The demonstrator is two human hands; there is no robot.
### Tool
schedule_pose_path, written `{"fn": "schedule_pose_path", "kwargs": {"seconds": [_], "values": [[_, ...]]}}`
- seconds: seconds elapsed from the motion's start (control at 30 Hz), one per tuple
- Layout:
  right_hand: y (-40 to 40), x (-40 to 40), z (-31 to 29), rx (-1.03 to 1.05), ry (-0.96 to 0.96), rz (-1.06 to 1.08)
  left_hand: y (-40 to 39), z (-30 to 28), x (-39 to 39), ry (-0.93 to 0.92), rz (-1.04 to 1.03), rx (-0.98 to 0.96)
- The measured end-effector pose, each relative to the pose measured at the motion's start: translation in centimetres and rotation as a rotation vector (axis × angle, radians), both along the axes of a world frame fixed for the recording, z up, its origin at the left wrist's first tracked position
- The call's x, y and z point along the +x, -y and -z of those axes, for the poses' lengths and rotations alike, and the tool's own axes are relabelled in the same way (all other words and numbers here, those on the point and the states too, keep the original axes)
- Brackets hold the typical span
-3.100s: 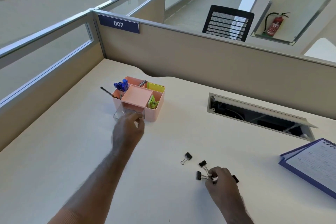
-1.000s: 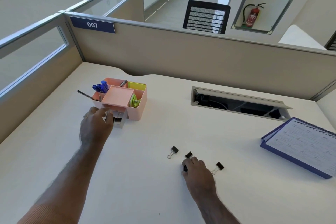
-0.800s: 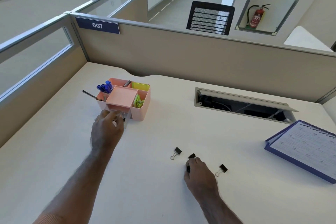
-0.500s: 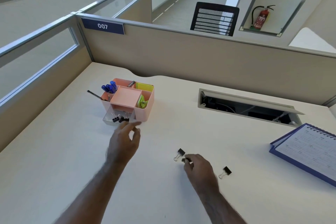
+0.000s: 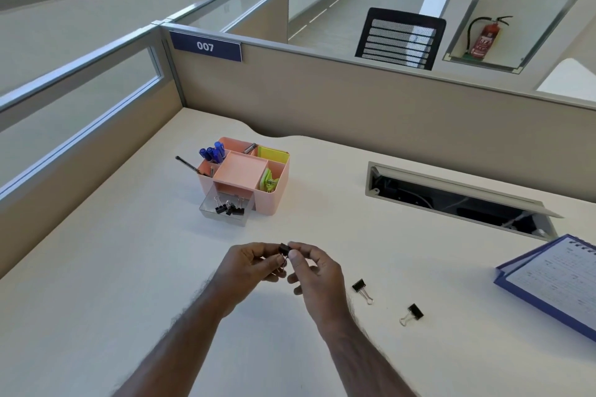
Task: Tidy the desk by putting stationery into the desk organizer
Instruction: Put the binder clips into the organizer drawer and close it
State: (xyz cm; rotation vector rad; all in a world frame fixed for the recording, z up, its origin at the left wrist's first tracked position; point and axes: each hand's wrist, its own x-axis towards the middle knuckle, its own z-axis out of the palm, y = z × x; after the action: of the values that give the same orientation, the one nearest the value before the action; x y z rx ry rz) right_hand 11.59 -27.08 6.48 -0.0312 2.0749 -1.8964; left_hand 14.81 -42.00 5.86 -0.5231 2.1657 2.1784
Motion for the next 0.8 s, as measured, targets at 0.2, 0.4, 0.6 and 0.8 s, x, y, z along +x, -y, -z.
{"fn": "schedule_pose_path", "kwargs": {"seconds": [0.2, 0.4, 0.6, 0.8], "values": [[-2.2, -0.5, 1.0, 0.049, 0.058, 0.059, 5.5, 0.3, -2.3, -0.038, -0.317, -0.445], [-7.4, -1.3, 3.5, 0.18, 0.024, 0.157, 11.0, -0.4, -5.4, 0.046, -0.495, -1.114], [-13.2, -1.7, 4.8, 0.574, -0.15, 0.336, 12.3, 2.2, -8.1, 0.277, -0.249, -1.438], [-18.3, -1.7, 6.2, 0.928, -0.235, 0.361, 11.2, 1.0, -9.1, 0.517, -0.149, -1.448]]}}
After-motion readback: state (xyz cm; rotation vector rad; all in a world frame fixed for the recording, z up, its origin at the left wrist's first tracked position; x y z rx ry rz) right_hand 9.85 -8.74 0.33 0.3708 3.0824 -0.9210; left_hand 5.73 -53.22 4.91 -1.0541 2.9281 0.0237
